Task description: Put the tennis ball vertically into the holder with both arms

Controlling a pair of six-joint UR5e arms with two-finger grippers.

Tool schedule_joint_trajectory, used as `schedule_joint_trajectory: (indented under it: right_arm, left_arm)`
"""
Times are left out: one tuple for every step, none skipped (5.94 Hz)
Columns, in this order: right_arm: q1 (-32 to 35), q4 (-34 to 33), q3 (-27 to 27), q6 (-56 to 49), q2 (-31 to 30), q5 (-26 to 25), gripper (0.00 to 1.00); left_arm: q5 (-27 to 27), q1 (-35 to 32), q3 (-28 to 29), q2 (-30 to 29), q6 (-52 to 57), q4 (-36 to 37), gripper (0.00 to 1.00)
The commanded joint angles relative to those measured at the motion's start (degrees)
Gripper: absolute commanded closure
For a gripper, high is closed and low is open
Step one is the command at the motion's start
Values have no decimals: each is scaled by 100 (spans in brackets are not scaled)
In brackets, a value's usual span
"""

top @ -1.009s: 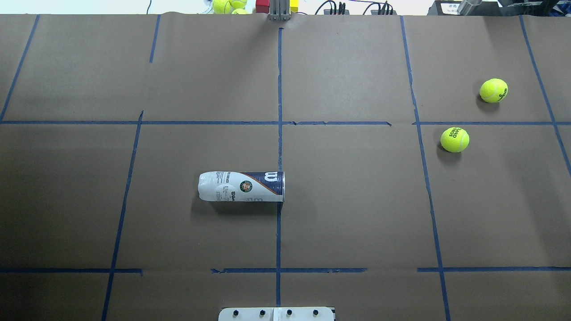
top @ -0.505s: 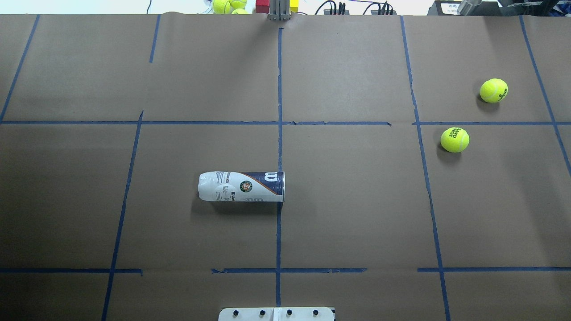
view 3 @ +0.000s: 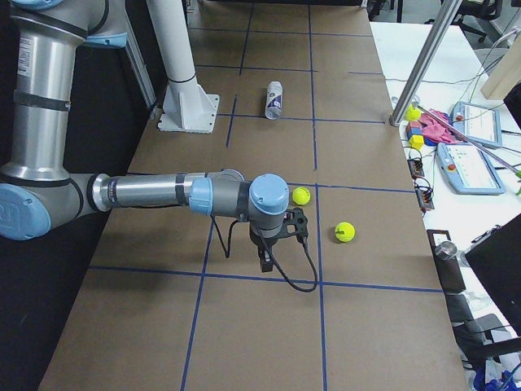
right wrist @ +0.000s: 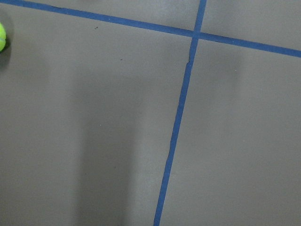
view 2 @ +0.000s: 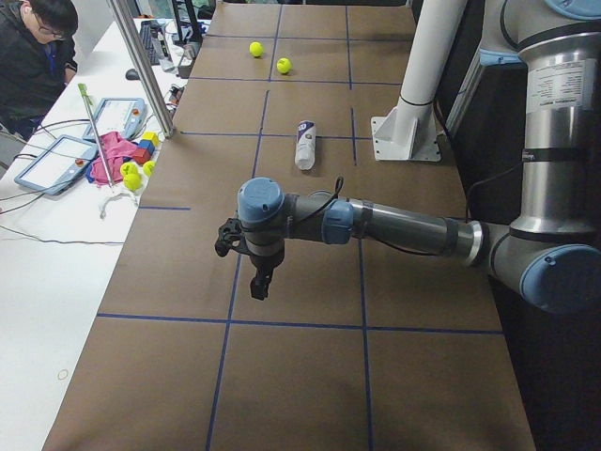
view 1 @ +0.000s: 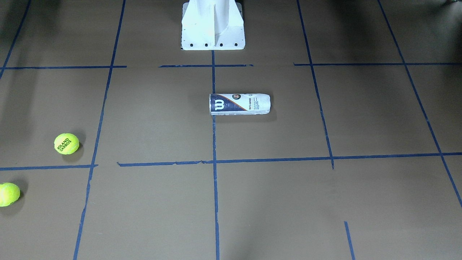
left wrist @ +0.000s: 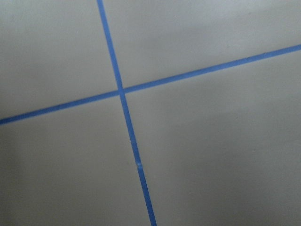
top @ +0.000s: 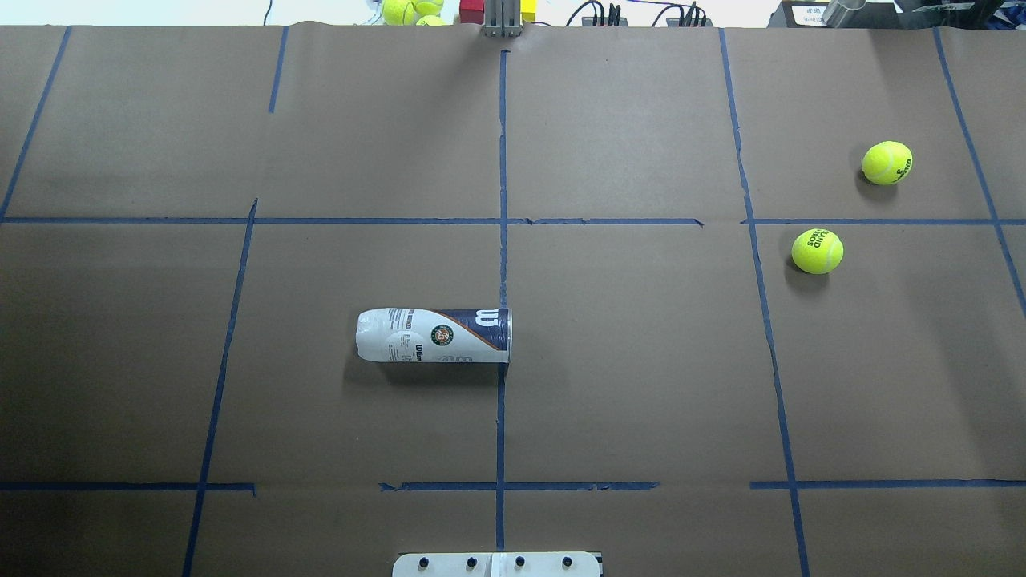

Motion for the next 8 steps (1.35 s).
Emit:
schedule_joint_trajectory:
  right_arm:
    - [0, -4, -4, 0, 8, 0, 0]
    - [-18, -4, -13, 0, 34, 0, 0]
    - [-18, -4, -22, 0, 34, -9, 0]
    - [-18, -4, -22, 0, 34, 0, 0]
    - [-18, -4, -22, 9, 34, 0, 0]
    - [-18, -4, -31, 0, 34, 0, 0]
    - [-18, -4, -31, 0, 34, 0, 0]
    - [-18, -4, -22, 9, 34, 0, 0]
  left_arm:
    - [53, 480, -152, -100, 1, -1418, 0]
    - [71, 1075, -170, -396, 19, -2114, 0]
    - [71, 1612, -136, -913, -33, -2130, 0]
    - [80, 2261, -92, -1509, -155, -2121, 0]
    - [463, 2842, -109, -2029, -513, -2113, 0]
    - [1162, 3413, -187, -2478, -526, -1869, 0]
    - [1448, 3932, -214, -3204, -526, -770, 0]
    - [1825, 4364, -293, -3812, -526, 67, 0]
